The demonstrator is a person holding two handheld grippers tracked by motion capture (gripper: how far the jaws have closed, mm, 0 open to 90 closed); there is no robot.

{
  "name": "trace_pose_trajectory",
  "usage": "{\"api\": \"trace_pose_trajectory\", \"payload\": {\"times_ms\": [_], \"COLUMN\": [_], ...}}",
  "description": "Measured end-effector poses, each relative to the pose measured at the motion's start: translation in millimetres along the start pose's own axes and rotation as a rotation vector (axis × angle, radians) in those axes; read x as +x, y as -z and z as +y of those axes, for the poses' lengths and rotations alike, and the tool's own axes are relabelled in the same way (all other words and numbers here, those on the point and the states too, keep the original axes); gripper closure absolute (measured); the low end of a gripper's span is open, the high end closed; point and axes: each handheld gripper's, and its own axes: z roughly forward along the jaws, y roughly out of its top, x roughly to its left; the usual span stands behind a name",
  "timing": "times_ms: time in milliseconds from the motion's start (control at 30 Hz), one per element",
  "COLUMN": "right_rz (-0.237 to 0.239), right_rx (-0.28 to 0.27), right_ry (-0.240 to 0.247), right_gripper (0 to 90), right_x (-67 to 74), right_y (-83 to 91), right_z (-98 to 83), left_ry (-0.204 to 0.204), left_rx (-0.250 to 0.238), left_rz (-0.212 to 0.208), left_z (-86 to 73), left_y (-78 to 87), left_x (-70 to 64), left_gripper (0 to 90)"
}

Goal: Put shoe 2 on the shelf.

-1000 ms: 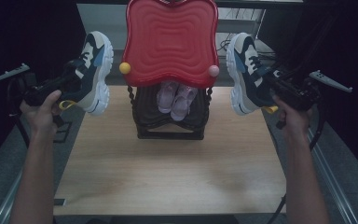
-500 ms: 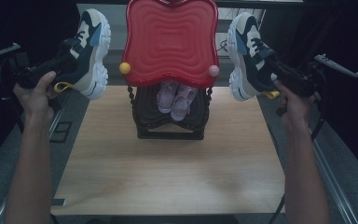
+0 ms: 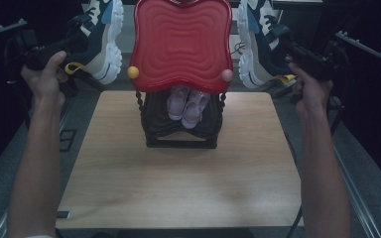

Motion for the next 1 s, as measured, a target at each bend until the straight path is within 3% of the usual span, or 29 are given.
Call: {"api": "trace_pose_trajectory", "payload": {"times_ms": [433,667,800,1000], "right_rz": [0.040,0.041,0.037,0.035], "right_rx": [0.021,0.046,0.060,0.081], "right_ry": [-0.005,-0.003,0.007,0.007], "right_gripper": [75.0,74.9,75.0,74.9], "right_x": [29.9,42.9,48.7,54.4], "right_y": [-39.5,-66.7,-78.0,-92.0], "right_z": [11.9,13.4,12.5,7.5], "left_ry": [-0.031,-0.037,-0.038,-0.047], "left_rx": [0.012,0.028,0.040,0.057], "left_rz": [-0.025,-0.014,0.013,0.007], "left_z": [17.3,21.6,20.7,17.2], "left_y": [-41.5,-60.5,-72.3,-84.9], "left_x": [-31.4,-37.1,-39.5,-46.2], "left_gripper": [73.8,73.8,73.7,73.7]}}
